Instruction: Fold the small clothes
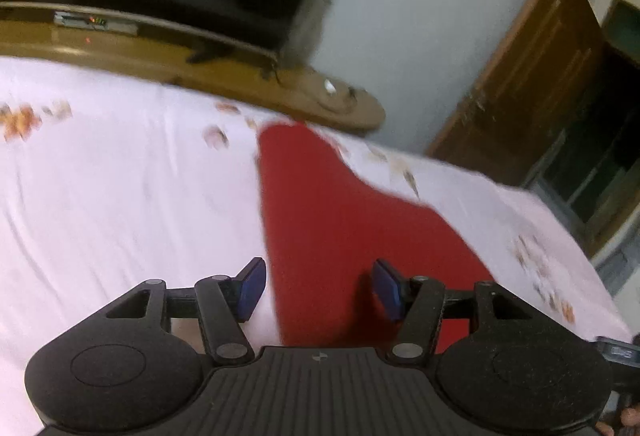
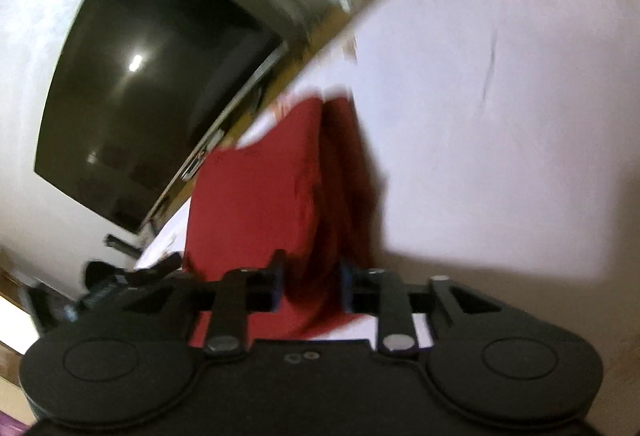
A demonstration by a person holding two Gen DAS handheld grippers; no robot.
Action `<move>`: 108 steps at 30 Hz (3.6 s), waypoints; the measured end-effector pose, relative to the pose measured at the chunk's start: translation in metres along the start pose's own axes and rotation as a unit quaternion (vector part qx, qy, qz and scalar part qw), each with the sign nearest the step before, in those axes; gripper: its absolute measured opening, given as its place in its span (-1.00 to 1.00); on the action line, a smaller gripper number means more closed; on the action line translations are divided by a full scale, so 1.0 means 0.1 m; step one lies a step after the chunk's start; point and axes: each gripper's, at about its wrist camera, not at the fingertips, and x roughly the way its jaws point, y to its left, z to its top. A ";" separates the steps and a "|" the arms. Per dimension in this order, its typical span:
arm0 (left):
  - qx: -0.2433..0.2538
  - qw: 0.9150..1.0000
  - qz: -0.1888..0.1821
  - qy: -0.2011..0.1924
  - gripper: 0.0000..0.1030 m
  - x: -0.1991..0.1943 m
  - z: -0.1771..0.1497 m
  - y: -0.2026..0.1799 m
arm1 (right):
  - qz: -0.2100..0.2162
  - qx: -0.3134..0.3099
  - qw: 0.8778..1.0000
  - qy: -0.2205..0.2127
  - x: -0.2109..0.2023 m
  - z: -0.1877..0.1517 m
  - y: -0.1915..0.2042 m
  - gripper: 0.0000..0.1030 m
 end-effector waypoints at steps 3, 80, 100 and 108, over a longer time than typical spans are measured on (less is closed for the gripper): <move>-0.009 1.000 0.008 0.007 0.14 0.15 0.17 0.12 | -0.011 -0.031 0.999 -0.028 0.05 0.28 0.05 0.07; 0.168 0.985 0.039 0.026 0.15 -0.26 -0.37 -0.85 | -0.058 -0.313 0.948 0.002 0.29 -0.05 0.90 -0.35; 0.204 0.975 0.080 0.045 0.16 -0.42 -0.83 -0.80 | -0.096 -0.343 0.933 0.049 0.42 -0.40 0.69 -0.16; 0.189 0.978 0.082 0.019 0.19 -0.57 -0.69 -0.63 | -0.064 -0.274 0.960 0.013 0.22 -0.18 0.67 0.39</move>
